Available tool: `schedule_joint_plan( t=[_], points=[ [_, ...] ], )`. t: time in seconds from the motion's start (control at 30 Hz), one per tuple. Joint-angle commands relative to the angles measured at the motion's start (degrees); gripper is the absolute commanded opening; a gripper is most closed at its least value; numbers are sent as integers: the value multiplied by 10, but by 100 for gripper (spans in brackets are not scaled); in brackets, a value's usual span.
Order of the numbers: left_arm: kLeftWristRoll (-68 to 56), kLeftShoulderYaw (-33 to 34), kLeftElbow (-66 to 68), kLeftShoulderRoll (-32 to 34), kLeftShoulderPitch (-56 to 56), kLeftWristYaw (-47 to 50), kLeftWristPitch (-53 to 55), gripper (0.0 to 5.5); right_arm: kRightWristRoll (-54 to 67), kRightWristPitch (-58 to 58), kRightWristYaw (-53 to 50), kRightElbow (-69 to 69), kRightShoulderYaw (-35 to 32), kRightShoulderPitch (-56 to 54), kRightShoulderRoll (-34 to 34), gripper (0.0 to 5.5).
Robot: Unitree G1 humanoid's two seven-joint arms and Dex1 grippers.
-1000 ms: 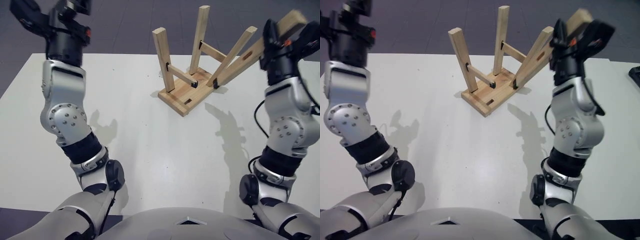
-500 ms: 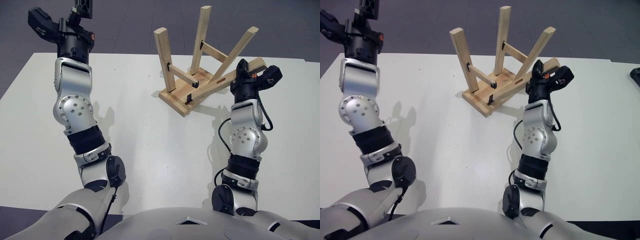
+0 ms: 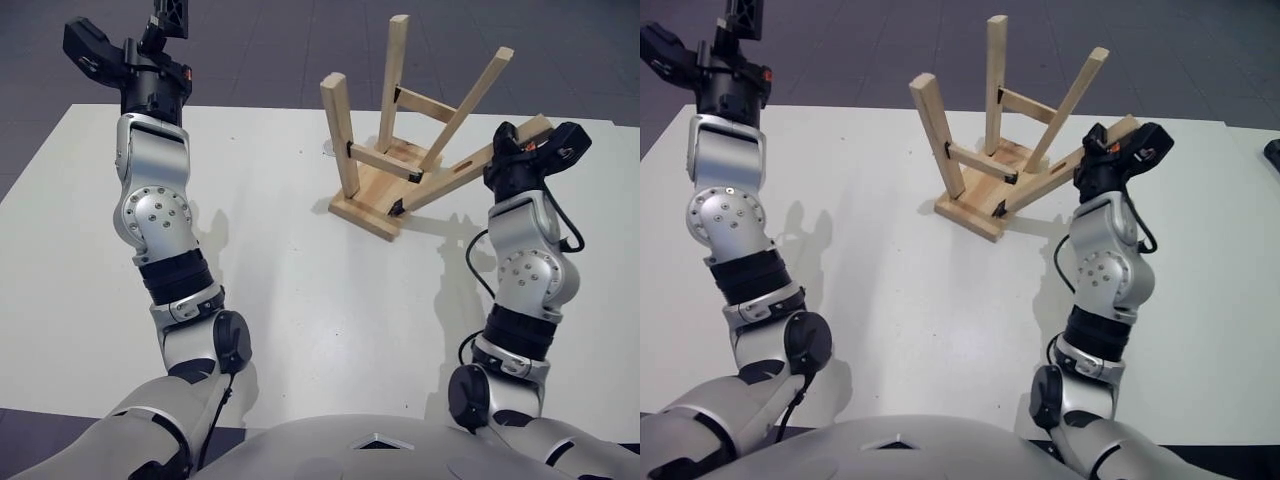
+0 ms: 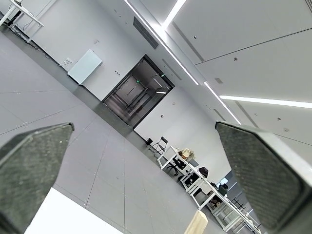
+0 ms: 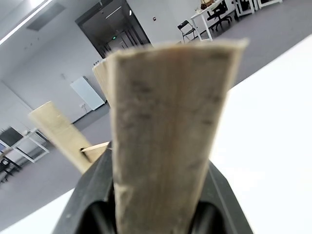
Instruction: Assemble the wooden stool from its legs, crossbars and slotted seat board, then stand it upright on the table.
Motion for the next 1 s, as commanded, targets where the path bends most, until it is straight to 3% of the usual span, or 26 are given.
schedule_joint_plan(
  t=[0.03, 0.37, 0.77, 1.0],
  points=[
    [7, -9, -6, -2, 5, 10, -2, 540, -51, 41, -1, 53, 8, 32, -34, 105],
    [9, -37, -24, -6, 11, 9, 11, 540, -94, -15, 90, 34, 97, 122, -36, 105],
    [-2, -65, -56, -27, 21, 13, 37, 540, -115, -88, 152, 103, 113, 219, -18, 105],
    [-11, -84, -57, -23, 35, -10, 61, 540, -131, -71, 126, 161, 123, 198, -13, 105]
  ],
)
